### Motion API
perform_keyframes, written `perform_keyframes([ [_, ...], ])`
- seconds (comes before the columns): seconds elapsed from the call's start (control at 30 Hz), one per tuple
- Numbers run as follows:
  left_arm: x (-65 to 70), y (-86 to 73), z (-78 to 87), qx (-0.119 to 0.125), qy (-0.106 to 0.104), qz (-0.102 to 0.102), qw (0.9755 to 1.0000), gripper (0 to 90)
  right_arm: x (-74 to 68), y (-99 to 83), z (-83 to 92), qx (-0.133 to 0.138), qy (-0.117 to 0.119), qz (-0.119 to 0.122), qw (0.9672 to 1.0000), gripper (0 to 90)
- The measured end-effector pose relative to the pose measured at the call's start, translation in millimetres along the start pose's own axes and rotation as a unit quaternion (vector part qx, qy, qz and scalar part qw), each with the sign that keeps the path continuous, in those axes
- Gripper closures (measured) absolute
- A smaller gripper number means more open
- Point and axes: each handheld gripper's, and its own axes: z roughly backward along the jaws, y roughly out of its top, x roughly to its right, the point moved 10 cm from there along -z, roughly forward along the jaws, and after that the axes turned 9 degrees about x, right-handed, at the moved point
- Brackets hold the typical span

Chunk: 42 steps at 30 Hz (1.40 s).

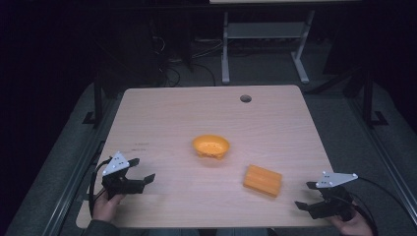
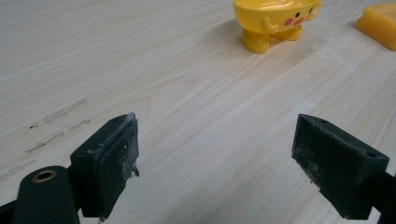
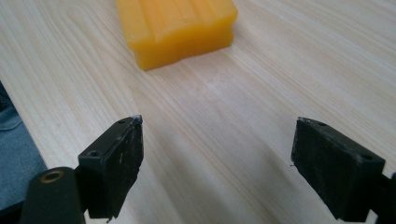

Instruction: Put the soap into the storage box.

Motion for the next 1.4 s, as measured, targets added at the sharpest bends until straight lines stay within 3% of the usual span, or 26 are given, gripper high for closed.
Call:
perform_keyframes([
  [0.3,-0.3,-0.1,1.6,0.0,0.003,0.001,1.0,14.1,-2.1,6.6,-3.2,-0.019,0.008,0.008,0.9998,15.0],
  [0.7,-1.0,0.6,1.5,0.003,0.004,0.004,1.0,14.1,-7.9,29.5,-15.3,-0.039,0.027,0.029,0.9984,15.3],
  [0.83,-2.4,0.7,2.2,0.003,0.006,0.0,1.0,14.1,-9.4,37.4,-20.3,-0.051,0.033,0.047,0.9971,15.2],
  [1.4,-2.8,2.4,2.8,0.011,0.005,0.004,0.9999,14.1,-17.3,60.7,-39.7,-0.072,0.054,0.074,0.9932,15.2],
])
